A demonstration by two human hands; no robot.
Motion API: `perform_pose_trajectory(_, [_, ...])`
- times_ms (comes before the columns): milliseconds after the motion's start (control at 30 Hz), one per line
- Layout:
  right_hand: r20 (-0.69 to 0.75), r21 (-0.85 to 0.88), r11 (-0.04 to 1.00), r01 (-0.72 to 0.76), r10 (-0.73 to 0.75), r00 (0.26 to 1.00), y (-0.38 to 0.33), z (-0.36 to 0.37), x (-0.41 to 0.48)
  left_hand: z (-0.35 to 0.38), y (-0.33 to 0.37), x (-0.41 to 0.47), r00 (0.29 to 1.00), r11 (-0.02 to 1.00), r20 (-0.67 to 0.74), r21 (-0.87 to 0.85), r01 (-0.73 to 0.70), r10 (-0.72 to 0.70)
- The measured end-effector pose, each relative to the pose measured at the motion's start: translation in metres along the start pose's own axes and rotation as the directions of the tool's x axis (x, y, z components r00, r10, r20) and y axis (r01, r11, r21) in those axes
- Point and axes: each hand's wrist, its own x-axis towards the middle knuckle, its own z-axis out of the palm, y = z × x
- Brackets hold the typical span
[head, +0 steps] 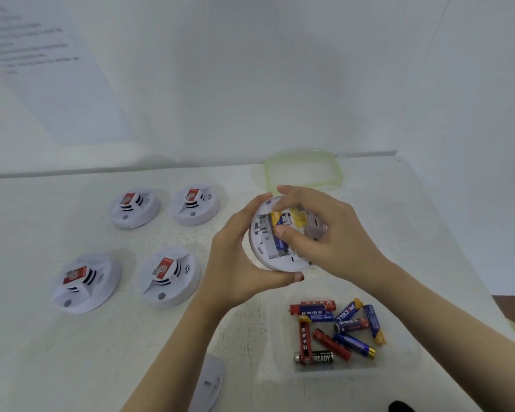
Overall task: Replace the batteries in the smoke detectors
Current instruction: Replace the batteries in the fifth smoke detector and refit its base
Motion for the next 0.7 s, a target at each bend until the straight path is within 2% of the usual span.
perform_pose_trajectory(300, [0.062,-0.096,0.992,0.079,-0.073,0.995,0.004,-0.003,-0.008,0.003,0.003,-0.002,0.999,0.999,0.029,-0.003,-0.032,0.032])
perform_pose_trajectory(567, [0.089,-0.258,0.952,0.163,-0.144,0.986,-0.003,-0.009,-0.006,0.004,0.015,-0.004,0.997,0.997,-0.028,-0.033,-0.076,0.075])
perform_pose_trajectory(633, [0.114,-0.222,0.966,0.13,-0.106,0.988,-0.001,-0.009,-0.002,0.005,0.012,-0.003,0.998,0.997,-0.034,-0.052,-0.051,0.049])
perform_pose_trajectory(700, [0.136,-0.068,0.997,0.039,-0.03,0.99,0.002,-0.01,0.0,0.006,0.008,-0.005,0.999,0.997,-0.045,-0.074,-0.021,0.018])
